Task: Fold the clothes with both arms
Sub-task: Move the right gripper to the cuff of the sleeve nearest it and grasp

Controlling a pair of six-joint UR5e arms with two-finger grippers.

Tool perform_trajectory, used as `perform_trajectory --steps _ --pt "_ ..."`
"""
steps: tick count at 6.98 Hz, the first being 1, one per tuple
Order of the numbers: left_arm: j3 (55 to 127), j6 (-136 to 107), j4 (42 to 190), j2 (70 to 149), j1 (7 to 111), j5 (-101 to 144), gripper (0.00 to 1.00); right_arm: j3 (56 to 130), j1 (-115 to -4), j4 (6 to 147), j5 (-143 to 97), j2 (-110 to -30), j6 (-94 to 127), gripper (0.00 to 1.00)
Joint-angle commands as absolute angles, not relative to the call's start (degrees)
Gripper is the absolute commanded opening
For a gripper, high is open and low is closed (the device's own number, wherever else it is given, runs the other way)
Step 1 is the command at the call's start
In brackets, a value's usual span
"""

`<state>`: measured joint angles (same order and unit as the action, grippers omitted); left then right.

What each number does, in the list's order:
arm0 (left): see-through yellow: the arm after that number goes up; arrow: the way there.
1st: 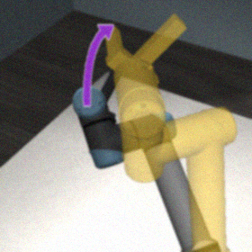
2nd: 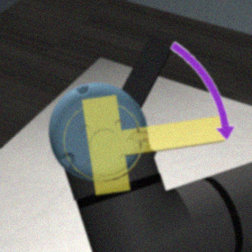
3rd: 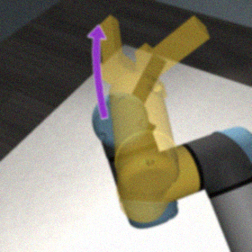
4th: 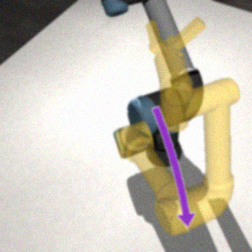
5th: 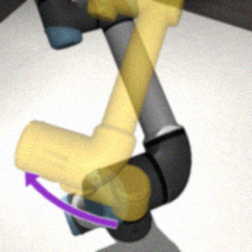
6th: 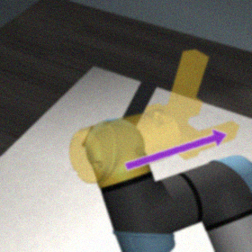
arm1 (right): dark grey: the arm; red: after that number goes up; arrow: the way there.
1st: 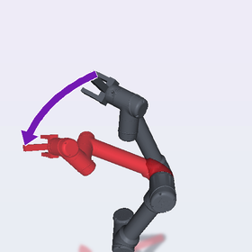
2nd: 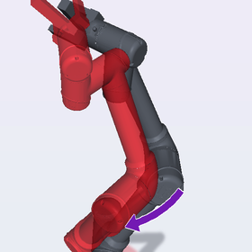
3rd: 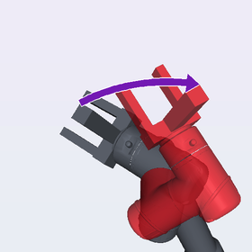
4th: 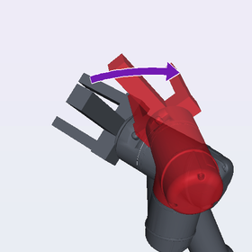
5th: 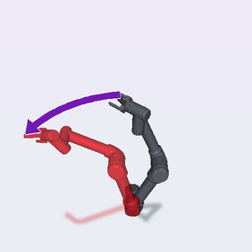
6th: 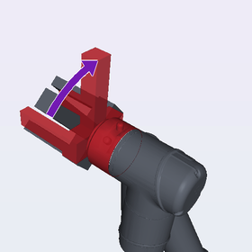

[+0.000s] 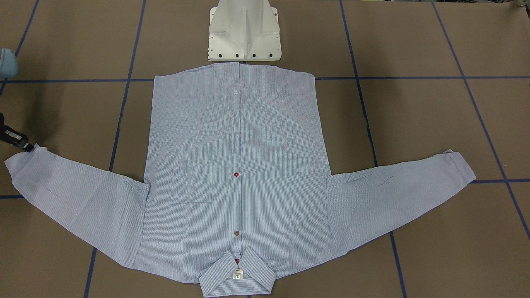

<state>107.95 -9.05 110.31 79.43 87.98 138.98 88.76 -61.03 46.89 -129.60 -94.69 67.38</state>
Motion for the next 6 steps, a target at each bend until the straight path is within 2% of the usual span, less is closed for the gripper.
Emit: perform_trajectory --steps 1,3,4,6 --pt "108.0 -9.1 110.3 79.4 88.0 139.5 1.0 94.9 -61.5 50.9 -129.2 -92.7 67.5 0.0" --pt "108.0 -9.1 110.3 79.4 88.0 139.5 1.0 99.7 -60.2 71.0 -129.0 -79.3 67.6 0.0" --pt "108.0 -9.1 110.3 79.3 88.0 139.6 1.0 99.5 -57.6 76.5 -128.5 -73.0 70.3 0.0" --pt "108.0 -9.1 110.3 79.3 88.0 139.5 1.0 94.8 -48.6 78.0 -121.3 -61.2 82.3 0.0"
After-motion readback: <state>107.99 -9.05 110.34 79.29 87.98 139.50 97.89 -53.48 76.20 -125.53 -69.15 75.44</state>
